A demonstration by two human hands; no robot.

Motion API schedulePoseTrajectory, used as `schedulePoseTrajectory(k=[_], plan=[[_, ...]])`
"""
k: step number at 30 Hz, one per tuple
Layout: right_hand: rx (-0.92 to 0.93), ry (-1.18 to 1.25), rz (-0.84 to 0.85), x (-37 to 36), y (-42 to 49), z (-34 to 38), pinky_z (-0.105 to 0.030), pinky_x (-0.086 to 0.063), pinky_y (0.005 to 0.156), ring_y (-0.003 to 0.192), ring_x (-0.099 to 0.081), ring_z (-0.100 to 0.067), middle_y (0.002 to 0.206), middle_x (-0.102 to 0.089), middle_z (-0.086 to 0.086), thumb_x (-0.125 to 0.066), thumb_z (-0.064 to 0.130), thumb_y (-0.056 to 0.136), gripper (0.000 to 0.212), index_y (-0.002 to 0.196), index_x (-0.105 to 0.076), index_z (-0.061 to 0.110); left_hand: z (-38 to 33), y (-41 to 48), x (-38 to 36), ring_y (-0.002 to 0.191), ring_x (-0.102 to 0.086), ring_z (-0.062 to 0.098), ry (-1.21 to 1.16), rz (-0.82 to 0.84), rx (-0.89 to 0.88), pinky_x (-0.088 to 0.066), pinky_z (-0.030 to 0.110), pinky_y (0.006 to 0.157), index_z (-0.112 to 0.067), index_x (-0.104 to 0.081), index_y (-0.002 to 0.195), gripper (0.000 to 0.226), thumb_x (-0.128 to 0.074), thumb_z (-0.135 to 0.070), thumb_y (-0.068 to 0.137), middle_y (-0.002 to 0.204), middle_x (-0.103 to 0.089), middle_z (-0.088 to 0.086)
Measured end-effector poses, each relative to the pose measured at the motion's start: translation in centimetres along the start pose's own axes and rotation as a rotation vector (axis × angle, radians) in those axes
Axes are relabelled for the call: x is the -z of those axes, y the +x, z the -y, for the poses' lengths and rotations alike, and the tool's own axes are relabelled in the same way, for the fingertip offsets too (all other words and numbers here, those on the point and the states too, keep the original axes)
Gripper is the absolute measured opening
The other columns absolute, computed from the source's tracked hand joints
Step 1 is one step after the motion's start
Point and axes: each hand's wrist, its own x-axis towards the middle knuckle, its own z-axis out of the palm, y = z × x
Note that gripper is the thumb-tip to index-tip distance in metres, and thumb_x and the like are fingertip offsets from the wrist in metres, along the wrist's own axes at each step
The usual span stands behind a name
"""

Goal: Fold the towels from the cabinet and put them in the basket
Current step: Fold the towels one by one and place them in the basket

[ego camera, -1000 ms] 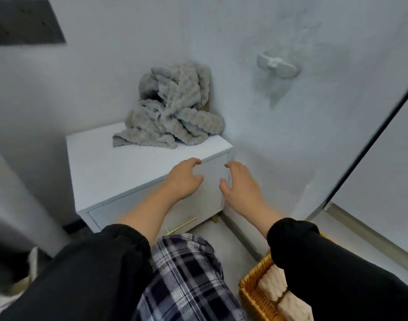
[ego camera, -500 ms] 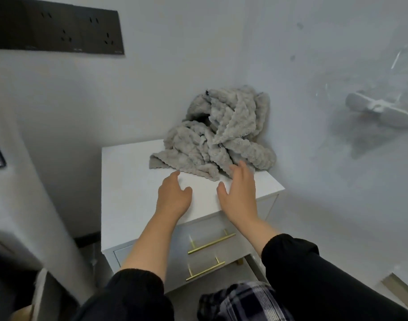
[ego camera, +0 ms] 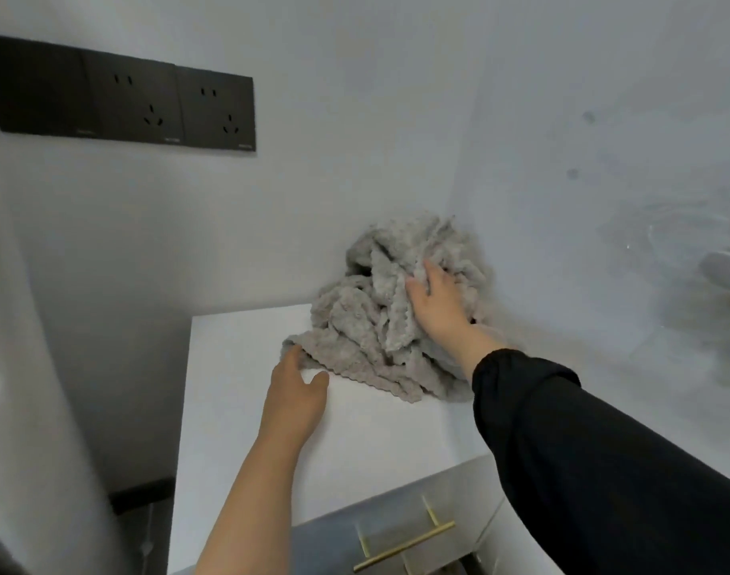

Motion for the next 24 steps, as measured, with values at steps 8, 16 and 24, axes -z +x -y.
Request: schedulePoseTrajectory(k=[8, 16, 24], plan=[[0.528, -0.710, 0.085, -7.7, -3.9, 2.5, -0.052, -0.016, 0.110, 0.139, -0.019, -0.032, 0.149, -0.030, -0.011, -0.031, 0.050, 0.098, 0.056, 0.148, -0.025, 0.028, 0.7, 1.0, 2.7, 0.141, -0.027, 0.014, -0.215, -0.211, 0.028, -0.027, 0.038, 0.114, -0.030, -0.023, 0.149, 0.053, -0.042, -0.026, 0.100, 0.155, -0.026, -0.006], [0.525, -0.267, -0.459, -1.8, -2.5, 1.0, -0.037, -0.032, 0.103, 0.120, -0.042, -0.020, 0.127, -0.051, -0.007, -0.039, 0.027, 0.094, 0.037, 0.123, -0.055, 0.011, -0.4, 1.9, 1.7, 0.143, -0.022, 0.009, -0.238, -0.113, -0.060, -0.019, 0.032, 0.117, -0.032, -0.019, 0.151, 0.054, -0.039, -0.024, 0.101, 0.155, -0.021, -0.014], [-0.336, -0.021, -0.396, 3.3, 0.4, -7.3, -0.032, -0.041, 0.088, 0.115, -0.053, -0.028, 0.134, -0.050, -0.012, -0.049, 0.010, 0.093, 0.039, 0.132, -0.045, 0.006, -1.8, 3.5, -2.3, 0.146, 0.010, 0.011, 0.052, -0.040, -0.272, 0.001, 0.036, 0.117, -0.038, -0.006, 0.150, 0.062, -0.041, -0.037, 0.099, 0.160, 0.009, -0.007]])
